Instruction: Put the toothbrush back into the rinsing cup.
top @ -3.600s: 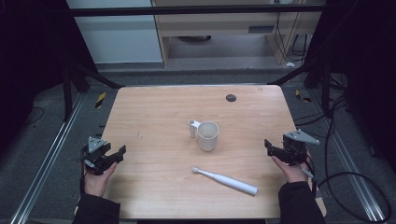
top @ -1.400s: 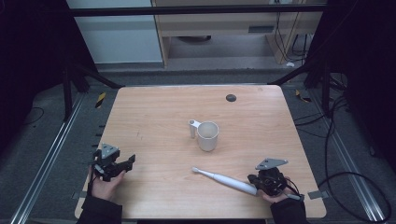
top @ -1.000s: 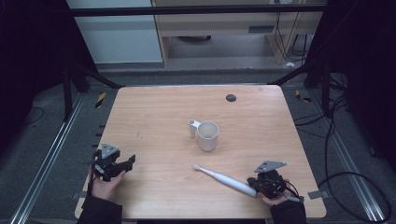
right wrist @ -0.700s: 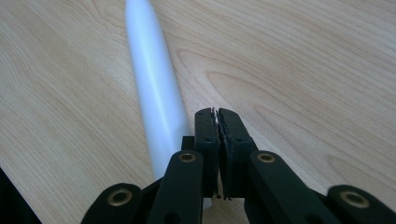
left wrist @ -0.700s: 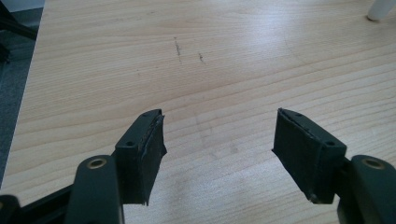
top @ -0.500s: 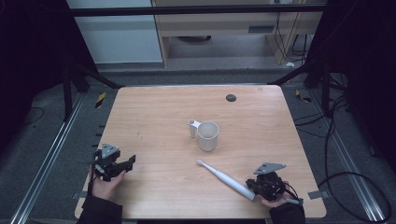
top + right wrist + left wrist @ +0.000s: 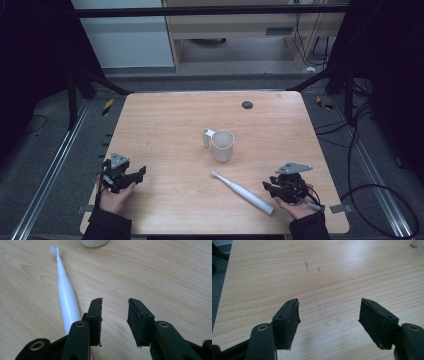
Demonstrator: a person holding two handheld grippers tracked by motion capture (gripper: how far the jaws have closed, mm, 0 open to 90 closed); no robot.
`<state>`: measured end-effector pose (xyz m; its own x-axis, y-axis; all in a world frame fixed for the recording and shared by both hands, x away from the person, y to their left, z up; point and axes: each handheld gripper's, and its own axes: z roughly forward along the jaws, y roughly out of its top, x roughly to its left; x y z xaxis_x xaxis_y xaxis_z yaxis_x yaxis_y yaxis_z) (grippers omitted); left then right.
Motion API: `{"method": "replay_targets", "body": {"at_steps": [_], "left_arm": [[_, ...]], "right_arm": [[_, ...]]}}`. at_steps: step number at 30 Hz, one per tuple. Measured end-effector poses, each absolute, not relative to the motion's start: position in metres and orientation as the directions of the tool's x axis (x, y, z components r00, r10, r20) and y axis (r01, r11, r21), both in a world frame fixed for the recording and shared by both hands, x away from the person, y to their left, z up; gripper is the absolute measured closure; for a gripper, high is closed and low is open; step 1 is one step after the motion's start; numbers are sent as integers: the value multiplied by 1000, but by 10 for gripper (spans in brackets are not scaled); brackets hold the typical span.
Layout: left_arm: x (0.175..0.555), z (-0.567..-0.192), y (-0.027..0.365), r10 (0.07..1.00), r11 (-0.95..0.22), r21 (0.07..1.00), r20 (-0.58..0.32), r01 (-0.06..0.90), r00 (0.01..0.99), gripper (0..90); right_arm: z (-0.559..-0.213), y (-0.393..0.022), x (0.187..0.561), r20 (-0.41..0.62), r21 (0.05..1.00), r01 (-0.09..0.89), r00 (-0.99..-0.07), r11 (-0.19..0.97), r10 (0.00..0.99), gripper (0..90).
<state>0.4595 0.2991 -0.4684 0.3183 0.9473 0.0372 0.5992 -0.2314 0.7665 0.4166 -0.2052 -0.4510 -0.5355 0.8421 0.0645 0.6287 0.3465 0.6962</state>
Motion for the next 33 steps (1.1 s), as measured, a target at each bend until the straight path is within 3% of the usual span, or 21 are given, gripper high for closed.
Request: {"method": "replay_targets", "body": {"at_steps": [22, 33], "left_arm": [[461, -469, 298, 942, -254, 761, 55, 597, 331, 312], [461, -469, 298, 941, -257, 760, 56, 596, 334, 312]], "right_arm": [[-427, -176, 432, 17, 736, 568, -560, 369, 828, 464], [-420, -153, 438, 9, 715, 558, -610, 421, 792, 495]]}}
